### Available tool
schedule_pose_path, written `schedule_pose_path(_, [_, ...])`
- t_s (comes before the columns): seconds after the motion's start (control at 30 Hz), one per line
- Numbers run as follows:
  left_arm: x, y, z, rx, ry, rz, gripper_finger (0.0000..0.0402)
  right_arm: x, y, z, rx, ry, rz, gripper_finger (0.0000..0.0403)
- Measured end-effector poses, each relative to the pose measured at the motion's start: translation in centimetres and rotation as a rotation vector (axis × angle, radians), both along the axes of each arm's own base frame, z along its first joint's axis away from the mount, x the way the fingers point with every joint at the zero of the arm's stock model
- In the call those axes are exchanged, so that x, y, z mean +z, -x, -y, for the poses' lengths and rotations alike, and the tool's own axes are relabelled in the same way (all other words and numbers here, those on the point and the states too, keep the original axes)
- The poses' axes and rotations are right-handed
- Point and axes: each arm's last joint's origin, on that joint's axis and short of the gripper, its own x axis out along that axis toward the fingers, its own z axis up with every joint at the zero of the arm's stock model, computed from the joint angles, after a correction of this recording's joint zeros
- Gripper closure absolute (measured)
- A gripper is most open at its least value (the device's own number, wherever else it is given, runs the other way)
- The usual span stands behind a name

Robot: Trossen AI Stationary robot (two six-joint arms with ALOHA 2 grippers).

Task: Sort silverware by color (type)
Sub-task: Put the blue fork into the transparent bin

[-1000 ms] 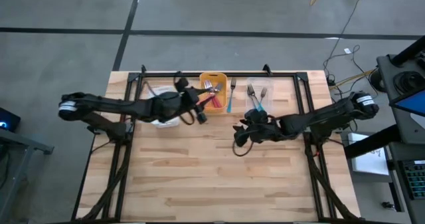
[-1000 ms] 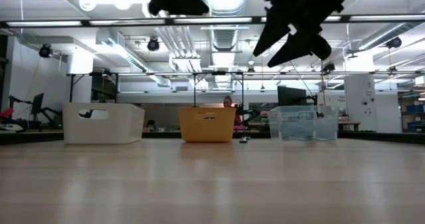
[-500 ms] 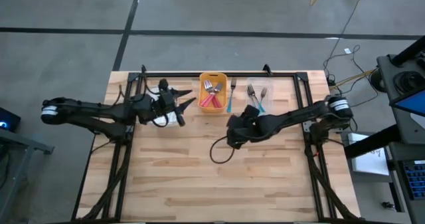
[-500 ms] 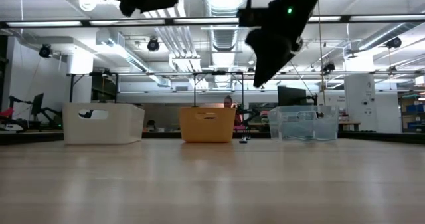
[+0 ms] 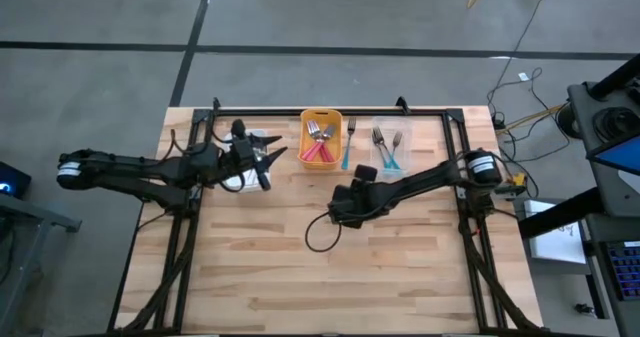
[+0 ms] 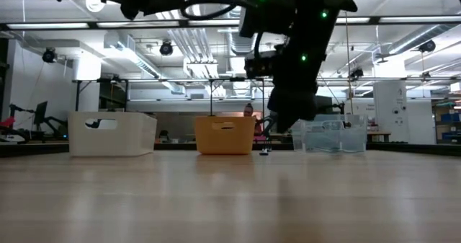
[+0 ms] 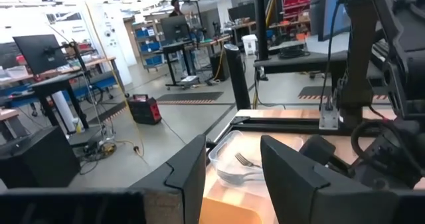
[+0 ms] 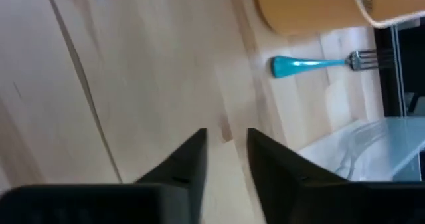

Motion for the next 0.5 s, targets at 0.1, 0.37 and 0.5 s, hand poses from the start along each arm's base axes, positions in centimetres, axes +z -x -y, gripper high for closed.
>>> schedule_pose_path(0.1, [-0.1,0.0,0.0,0.000,0.000,-0.011,0.0277,-0.6,-0.2,0.2,0.033,0.009,-0.037,0.0345])
schedule_pose_path(0.37, [-0.1,0.0,0.0,0.000,0.001,-0.011,0.0277,-0.6,-0.7,3.2,0.027,0.005,-0.044,0.0393])
schedule_pose_path(0.5, [-0.1,0.0,0.0,0.000,0.005,-0.013,0.0277,-0.5,-1.4,5.0,0.058,-0.009,-0.004,0.0394])
